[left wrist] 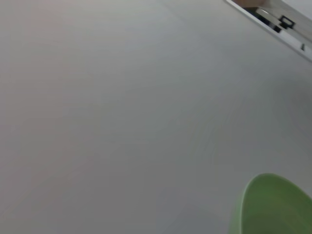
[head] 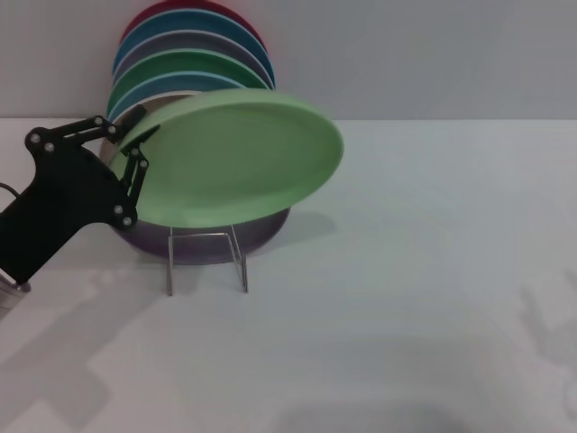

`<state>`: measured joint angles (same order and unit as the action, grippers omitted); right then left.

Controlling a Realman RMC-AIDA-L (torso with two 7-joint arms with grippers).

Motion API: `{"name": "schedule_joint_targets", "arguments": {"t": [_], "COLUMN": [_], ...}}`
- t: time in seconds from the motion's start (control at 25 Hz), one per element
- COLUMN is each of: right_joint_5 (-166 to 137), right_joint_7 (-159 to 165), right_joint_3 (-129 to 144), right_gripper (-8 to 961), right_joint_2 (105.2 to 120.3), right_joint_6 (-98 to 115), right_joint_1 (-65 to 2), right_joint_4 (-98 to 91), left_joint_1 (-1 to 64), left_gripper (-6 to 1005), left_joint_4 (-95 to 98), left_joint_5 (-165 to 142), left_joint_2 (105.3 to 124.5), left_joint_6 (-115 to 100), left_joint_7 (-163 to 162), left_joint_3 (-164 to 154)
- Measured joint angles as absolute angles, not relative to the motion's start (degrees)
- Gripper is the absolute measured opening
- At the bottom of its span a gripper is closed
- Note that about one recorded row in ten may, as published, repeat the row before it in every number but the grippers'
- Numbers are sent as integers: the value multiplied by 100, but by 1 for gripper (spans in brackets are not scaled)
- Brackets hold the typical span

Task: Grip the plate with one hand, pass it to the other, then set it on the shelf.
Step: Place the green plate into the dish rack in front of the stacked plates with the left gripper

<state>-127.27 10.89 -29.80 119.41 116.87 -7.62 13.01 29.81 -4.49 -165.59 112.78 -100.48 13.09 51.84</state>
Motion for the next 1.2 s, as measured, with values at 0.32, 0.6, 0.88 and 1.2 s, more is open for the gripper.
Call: {"name": "schedule_joint_targets", "arguments": {"t": [0.32,0.6,0.88,1.2], "right_joint_5": [-12733,-12736,-12736,-12736], "right_joint_7": [1089,1078,1066,1062], "right_joint_3": [-2953,-2902,-2874,-2856], "right_gripper": [701,702,701,701], "right_joint_2": [11943,11945,11946,11937], "right_joint_6": [11766,11816,11822,11822], "right_joint_1": [-702,-697,-734,-747], "right_joint_4": [1346,1355,1353,1413], "left_joint_1": [3069,3081,3048,3017], "left_gripper": [80,86,93,100], "left_joint_4": [-369,-327,-273,-165], "left_joint_5": [-16559,-16558,-16550,-16549], "left_joint_2": [11253,11232,11229,11244], "left_joint_6": [-10021,-9836,-9808,-9808], "left_joint_7": [1563,1575,1578,1581], "left_joint_3": [4990,4999,5016,5005]}}
